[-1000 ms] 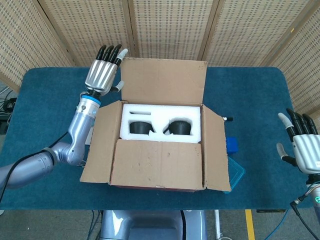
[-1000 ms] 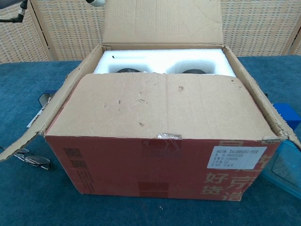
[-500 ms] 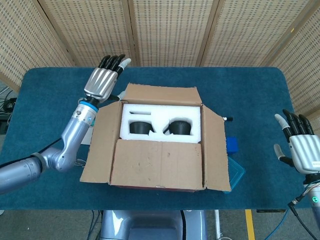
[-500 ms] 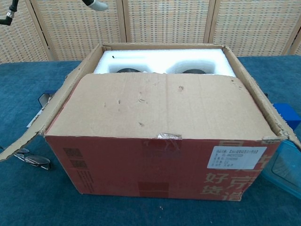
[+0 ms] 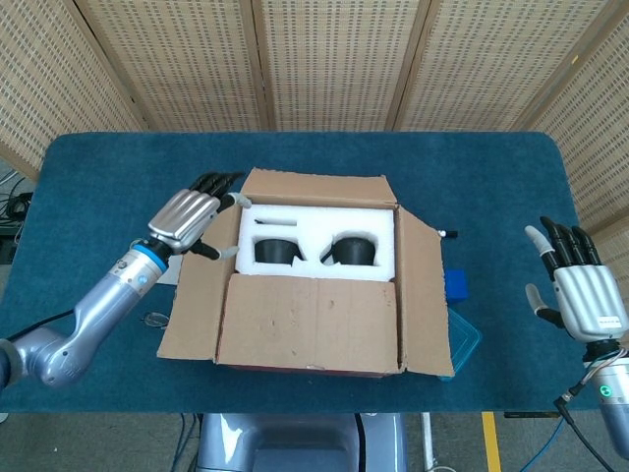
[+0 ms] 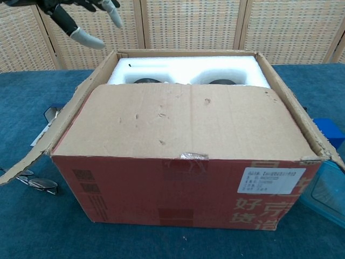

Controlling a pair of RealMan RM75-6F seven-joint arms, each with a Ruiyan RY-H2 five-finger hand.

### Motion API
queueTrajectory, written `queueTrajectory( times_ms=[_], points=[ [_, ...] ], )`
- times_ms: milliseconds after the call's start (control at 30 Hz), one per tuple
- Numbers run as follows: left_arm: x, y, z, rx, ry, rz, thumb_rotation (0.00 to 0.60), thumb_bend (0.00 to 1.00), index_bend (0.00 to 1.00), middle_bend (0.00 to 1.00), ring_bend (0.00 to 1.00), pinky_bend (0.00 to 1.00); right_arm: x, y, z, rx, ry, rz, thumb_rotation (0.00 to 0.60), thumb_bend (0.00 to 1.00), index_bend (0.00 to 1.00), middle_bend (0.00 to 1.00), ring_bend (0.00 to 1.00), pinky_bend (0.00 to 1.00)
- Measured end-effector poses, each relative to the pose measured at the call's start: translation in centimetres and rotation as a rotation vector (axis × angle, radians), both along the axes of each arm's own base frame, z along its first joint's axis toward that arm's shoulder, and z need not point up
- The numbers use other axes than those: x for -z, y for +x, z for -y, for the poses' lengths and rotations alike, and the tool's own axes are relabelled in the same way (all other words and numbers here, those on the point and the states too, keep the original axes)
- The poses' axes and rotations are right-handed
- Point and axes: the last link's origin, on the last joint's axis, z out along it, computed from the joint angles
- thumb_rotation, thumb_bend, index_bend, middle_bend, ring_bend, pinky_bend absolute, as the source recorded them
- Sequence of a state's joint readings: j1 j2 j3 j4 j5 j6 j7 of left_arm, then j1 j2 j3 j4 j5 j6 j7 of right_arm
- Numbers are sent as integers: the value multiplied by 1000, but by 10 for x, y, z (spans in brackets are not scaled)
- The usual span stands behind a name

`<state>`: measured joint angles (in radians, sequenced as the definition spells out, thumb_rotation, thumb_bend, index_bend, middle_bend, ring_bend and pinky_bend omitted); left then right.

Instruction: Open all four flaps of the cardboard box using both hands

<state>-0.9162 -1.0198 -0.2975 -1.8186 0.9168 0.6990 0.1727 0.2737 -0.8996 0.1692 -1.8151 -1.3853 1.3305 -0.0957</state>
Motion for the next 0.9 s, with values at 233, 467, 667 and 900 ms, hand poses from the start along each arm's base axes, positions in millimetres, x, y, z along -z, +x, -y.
queueTrajectory(
  times_ms=[233,467,667,900],
  points=[
    [6,-14,26,-41,-124,19,157,223,305,0,0,0,4,1,0,-7,-10,-16,600,466,25,0,0,0],
    [13,-20,42,-13,-170,13,116,198,327,0,0,0,11,1,-2,-2,-10,-5,600,466,25,0,0,0],
    [22,-22,50,15,-190,-1,115,185,326,0,0,0,11,-1,-3,3,-13,4,600,466,25,0,0,0],
    [31,-20,50,44,-174,-20,115,181,326,0,0,0,8,-4,-4,10,-19,10,600,466,25,0,0,0]
  ],
)
